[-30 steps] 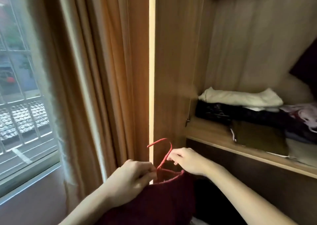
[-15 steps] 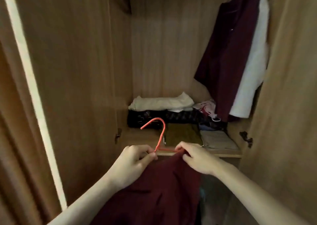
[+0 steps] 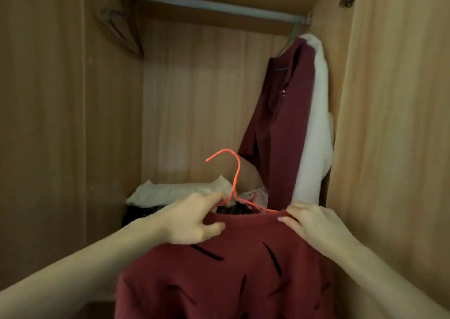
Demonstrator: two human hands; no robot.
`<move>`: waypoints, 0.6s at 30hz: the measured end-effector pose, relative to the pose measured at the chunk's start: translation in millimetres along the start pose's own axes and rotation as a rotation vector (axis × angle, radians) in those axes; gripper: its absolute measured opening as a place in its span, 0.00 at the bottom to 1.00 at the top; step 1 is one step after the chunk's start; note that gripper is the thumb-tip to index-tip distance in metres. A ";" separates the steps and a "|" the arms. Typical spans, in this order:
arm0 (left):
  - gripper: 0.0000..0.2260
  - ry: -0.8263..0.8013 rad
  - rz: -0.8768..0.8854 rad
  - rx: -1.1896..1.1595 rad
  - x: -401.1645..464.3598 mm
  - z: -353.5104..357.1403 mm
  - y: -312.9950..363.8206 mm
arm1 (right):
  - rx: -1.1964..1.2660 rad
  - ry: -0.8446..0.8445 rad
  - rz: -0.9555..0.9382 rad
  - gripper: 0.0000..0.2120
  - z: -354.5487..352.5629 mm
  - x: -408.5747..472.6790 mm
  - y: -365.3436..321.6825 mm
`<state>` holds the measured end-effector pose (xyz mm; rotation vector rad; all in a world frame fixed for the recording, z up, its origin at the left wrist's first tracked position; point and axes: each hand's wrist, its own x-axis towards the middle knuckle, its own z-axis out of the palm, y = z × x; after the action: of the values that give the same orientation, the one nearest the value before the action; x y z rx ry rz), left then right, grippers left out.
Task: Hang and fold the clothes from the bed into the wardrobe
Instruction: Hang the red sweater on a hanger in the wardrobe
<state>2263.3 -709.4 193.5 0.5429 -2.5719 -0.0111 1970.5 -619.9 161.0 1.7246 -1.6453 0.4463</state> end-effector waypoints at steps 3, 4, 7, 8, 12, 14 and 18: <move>0.19 -0.041 0.080 0.075 39.7 5.8 -18.6 | -0.075 0.041 0.005 0.23 3.5 24.3 29.3; 0.18 -0.026 0.080 0.078 53.3 8.9 -25.4 | -0.084 0.038 0.026 0.23 4.5 31.3 35.3; 0.15 0.050 0.088 0.123 91.4 13.7 -47.2 | -0.063 0.133 0.055 0.30 20.1 47.9 55.2; 0.14 0.072 0.090 0.146 104.1 13.5 -55.0 | -0.002 0.161 0.060 0.31 24.5 54.2 62.7; 0.15 0.173 0.112 0.200 153.1 -0.2 -73.3 | 0.060 0.362 0.028 0.24 27.8 91.3 90.4; 0.15 0.218 0.109 0.247 177.9 -9.9 -81.8 | -0.001 0.403 0.031 0.23 33.0 116.7 105.5; 0.15 0.334 -0.016 0.327 231.3 -34.7 -106.1 | -0.146 0.327 0.088 0.24 32.6 180.2 128.9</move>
<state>2136.9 -891.8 322.9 0.6252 -2.2504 0.4627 1862.8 -766.1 292.0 1.3932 -1.4805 0.6003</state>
